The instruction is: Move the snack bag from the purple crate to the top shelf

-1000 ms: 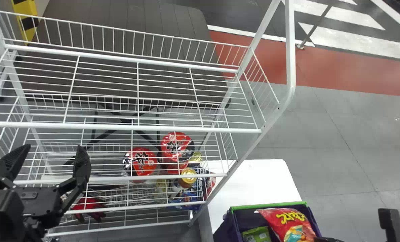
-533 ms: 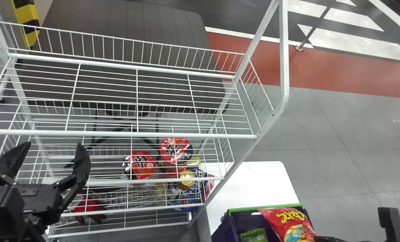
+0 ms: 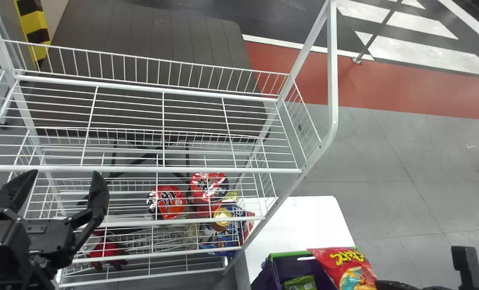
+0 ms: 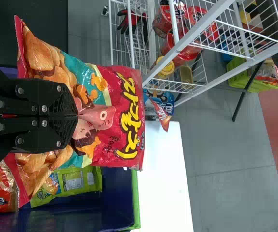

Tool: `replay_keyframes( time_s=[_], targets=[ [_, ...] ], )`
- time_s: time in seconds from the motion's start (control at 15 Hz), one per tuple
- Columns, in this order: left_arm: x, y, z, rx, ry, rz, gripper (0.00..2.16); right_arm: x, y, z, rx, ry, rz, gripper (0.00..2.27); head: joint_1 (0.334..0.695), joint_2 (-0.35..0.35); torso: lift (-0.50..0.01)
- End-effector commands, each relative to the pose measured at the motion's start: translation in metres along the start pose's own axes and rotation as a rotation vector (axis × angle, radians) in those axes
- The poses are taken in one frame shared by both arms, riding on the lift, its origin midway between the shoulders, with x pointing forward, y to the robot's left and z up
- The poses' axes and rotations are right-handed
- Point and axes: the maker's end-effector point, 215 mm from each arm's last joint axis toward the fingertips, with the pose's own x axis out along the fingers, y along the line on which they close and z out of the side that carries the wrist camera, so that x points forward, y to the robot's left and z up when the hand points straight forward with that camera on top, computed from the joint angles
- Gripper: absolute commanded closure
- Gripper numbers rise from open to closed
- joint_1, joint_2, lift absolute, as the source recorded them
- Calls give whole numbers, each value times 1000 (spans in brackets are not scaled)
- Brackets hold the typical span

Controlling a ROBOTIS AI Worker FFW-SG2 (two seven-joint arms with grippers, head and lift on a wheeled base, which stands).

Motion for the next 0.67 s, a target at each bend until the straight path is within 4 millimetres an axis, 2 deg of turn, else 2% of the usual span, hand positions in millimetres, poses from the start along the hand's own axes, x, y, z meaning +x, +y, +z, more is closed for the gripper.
replay_keyframes(
  time_s=[0.0, 0.6],
  targets=[
    [-1, -1, -1, 1, 2, -1, 103, 0, 0, 0, -3, -1, 2, 1652, 695, -350, -10],
    [-4, -1, -3, 1, 6, 1, 103, -1, 5, 0, 19, -13, 23, 1652, 695, -350, 10]
  ],
)
